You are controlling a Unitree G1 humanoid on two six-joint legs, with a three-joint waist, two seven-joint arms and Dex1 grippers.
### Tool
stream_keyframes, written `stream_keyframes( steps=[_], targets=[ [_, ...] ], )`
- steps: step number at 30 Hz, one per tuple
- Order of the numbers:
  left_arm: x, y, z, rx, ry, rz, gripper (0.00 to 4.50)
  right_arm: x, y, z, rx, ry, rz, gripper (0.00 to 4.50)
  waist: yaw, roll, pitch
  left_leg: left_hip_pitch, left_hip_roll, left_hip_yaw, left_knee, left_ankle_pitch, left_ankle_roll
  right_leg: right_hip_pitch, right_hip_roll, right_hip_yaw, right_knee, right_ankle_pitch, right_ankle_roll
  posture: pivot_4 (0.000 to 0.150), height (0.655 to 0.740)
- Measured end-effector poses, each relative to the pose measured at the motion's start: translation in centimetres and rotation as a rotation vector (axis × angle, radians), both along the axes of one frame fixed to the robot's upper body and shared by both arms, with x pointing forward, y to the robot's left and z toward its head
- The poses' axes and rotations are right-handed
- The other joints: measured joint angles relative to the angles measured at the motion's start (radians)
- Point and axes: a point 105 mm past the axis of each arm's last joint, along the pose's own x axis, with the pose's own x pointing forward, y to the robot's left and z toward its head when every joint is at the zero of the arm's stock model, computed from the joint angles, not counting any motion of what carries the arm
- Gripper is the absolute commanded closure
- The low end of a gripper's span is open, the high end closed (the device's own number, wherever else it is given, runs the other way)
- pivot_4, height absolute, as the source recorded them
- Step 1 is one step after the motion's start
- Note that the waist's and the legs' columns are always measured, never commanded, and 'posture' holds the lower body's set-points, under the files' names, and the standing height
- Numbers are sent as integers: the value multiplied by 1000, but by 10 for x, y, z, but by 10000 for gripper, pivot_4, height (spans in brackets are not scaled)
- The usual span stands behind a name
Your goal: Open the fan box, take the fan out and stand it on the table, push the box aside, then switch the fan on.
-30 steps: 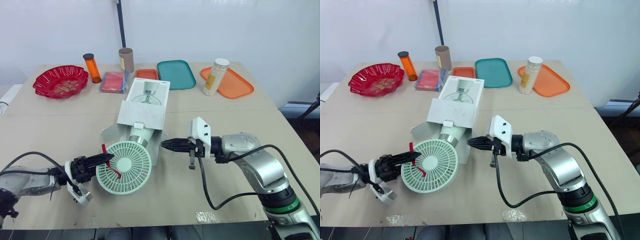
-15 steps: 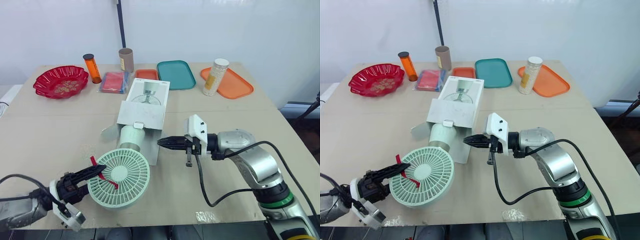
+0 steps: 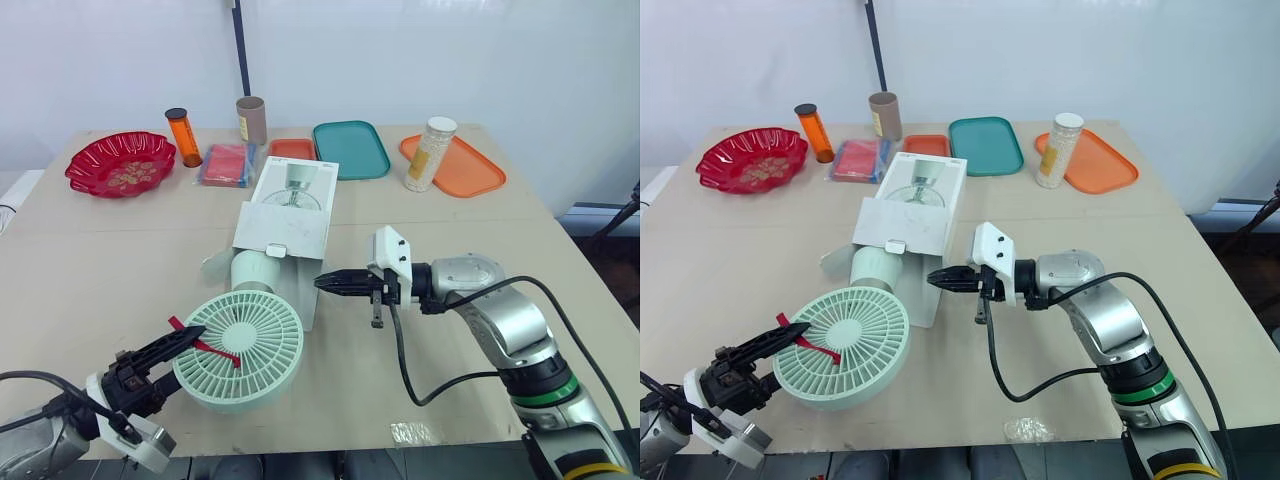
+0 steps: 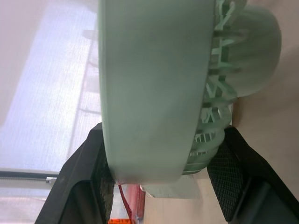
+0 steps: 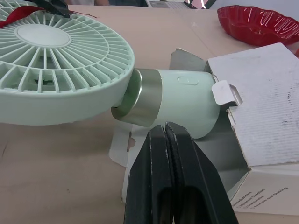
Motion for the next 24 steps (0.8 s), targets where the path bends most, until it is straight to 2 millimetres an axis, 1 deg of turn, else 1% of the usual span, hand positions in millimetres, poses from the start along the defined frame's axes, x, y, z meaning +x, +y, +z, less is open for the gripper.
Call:
stream_keyframes(
  steps=[4,8,11,14,18,24],
  targets=[
    [0,0,8,-42,-12,29,17802,-1,0,0,-1,0,9,45000,0,0,0,0,0,0,0,0,0,0,0,0,0,0,0,1500,7400],
    [-1,-3,26,-118,-31,52,17802,-1,2,1,5,-2,20,45000,0,0,0,0,0,0,0,0,0,0,0,0,0,0,0,1500,7400],
    [-4,-2,34,-171,-16,95,17802,-1,4,5,14,-12,35,45000,-2,0,0,0,0,0,0,0,0,0,0,0,0,0,0,1500,7400],
    [-11,-3,35,-223,21,125,17802,-3,6,10,24,-27,60,45000,-1,0,0,0,0,0,0,0,0,0,0,0,0,0,0,1500,7400],
    [-16,2,36,-271,47,184,17802,-5,6,11,30,-28,79,45000,0,0,0,0,0,0,1,0,0,0,1,0,0,0,0,1500,7400],
    [-10,13,45,-322,21,270,17802,-9,5,15,50,-31,114,45000,0,0,0,0,0,0,1,0,0,1,1,1,0,0,0,1500,7400]
  ],
)
